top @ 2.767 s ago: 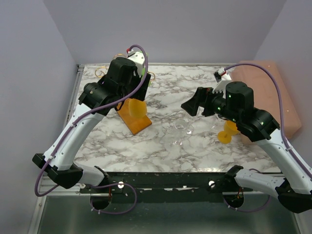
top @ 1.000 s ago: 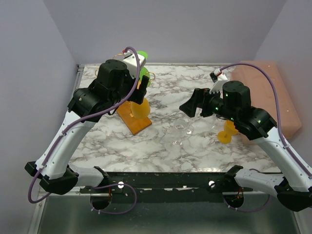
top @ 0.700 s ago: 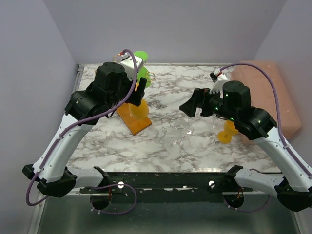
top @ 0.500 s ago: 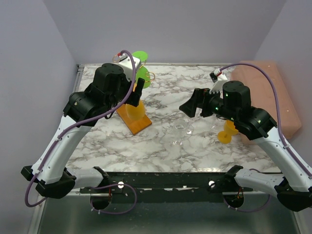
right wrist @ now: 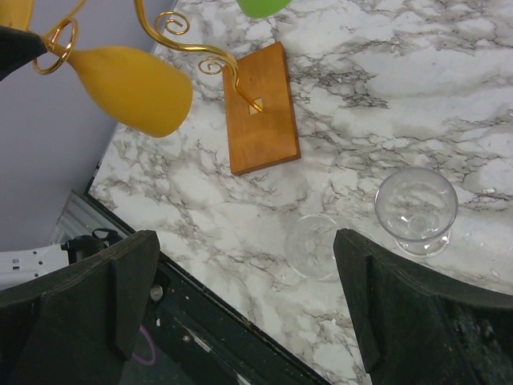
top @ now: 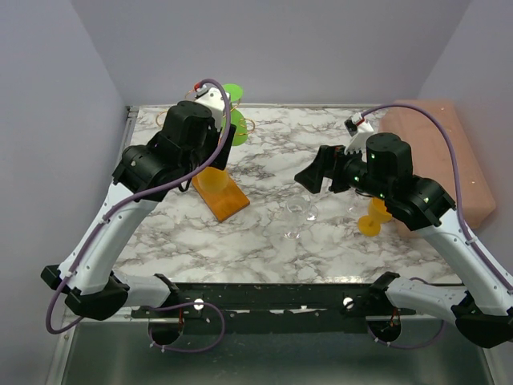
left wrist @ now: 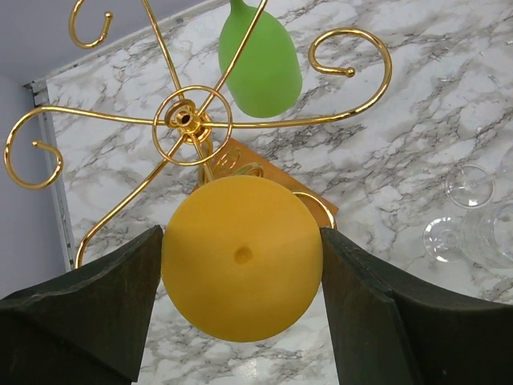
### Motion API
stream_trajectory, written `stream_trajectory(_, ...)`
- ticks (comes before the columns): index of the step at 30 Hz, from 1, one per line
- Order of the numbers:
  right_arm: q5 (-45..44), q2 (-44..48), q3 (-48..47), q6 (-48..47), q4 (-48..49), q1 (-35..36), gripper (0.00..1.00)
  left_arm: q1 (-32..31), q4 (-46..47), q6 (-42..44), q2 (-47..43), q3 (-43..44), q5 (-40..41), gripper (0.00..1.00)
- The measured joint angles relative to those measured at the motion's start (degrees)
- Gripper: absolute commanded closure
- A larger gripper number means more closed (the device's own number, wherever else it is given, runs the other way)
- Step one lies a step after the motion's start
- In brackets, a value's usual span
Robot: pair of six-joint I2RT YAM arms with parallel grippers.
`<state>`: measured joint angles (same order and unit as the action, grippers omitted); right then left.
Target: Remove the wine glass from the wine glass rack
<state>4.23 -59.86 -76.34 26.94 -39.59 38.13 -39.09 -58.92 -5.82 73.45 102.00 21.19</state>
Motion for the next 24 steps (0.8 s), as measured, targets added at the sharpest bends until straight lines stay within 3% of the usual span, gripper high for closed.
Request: stream_trajectory(24,0.00,1.79,0.02,0.00,-0.52,0.00,0.00,0.02,-0.50,0.00,8.63,10.19,2.12,0.37)
